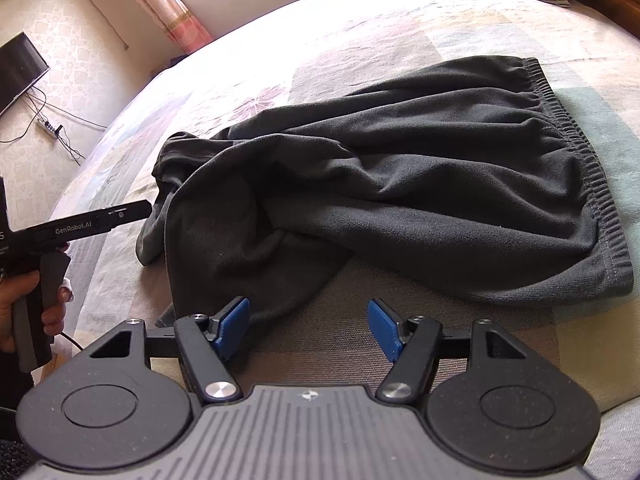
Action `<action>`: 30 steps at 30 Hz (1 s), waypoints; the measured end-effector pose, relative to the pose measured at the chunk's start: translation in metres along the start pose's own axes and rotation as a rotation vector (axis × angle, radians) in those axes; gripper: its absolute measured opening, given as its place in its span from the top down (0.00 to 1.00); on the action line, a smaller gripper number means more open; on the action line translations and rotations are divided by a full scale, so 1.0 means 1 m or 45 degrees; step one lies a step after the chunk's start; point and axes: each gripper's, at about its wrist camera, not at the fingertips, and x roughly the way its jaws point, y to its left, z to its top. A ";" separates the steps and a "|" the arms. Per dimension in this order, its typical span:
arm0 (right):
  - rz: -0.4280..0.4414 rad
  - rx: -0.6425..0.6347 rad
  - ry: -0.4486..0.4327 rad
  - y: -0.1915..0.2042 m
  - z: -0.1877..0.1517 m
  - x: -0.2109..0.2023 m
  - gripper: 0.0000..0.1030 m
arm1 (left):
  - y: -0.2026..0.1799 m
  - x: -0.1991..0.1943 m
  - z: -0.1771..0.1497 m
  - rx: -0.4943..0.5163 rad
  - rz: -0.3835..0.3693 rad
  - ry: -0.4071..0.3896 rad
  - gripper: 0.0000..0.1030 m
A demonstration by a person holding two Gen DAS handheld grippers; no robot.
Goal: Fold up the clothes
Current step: 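Grasp the pant leg with the left tool and pull it outward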
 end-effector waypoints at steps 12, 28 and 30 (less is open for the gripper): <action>-0.004 0.023 -0.006 -0.003 -0.007 -0.003 0.31 | -0.029 0.050 -0.011 0.079 0.118 0.133 0.00; 0.018 0.025 0.002 -0.010 -0.005 -0.002 0.26 | 0.020 0.000 -0.008 0.170 0.156 0.174 0.01; 0.020 0.006 0.005 -0.006 -0.002 -0.001 0.25 | 0.008 -0.012 -0.003 0.218 0.066 0.147 0.00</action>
